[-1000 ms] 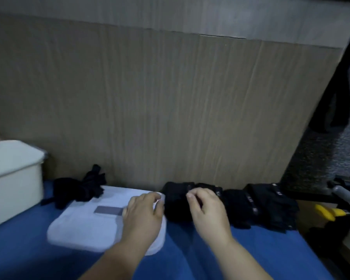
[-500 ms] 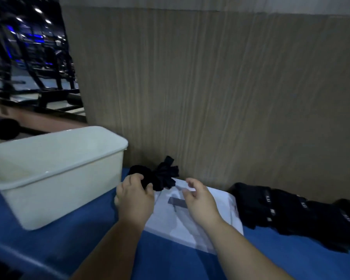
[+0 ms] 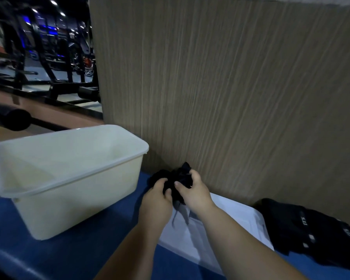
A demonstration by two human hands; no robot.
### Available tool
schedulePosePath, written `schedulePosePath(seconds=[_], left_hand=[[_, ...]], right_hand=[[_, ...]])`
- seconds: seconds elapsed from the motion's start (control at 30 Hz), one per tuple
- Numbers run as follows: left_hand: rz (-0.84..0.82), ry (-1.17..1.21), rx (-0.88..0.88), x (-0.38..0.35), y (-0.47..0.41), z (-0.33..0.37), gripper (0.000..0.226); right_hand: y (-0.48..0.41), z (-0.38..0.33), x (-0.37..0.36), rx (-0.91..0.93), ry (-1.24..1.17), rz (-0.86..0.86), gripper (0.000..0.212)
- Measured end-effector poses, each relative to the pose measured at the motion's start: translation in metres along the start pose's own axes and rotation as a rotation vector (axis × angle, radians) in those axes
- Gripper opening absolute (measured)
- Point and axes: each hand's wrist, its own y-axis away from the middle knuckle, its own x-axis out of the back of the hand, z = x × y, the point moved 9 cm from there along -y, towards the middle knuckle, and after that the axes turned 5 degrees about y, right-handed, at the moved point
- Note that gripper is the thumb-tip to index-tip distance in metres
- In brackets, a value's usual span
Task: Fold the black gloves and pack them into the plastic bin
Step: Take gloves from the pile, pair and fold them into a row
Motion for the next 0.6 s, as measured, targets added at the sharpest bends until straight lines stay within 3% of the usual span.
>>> schedulePosePath(seconds=[0.37,0.6], left_hand=[[-0.118,-0.021,-0.191,-0.030,0.035,0.060,0.038],[-0.361,-0.236,-0.252,-0.085,0.072,0.070,0.044]], right_hand=[[0.049,0.010,0.067,0.023,-0.084,0.158,0.015],[0.104,0.051,0.120,-0.101,0.072,0.236,0.005]])
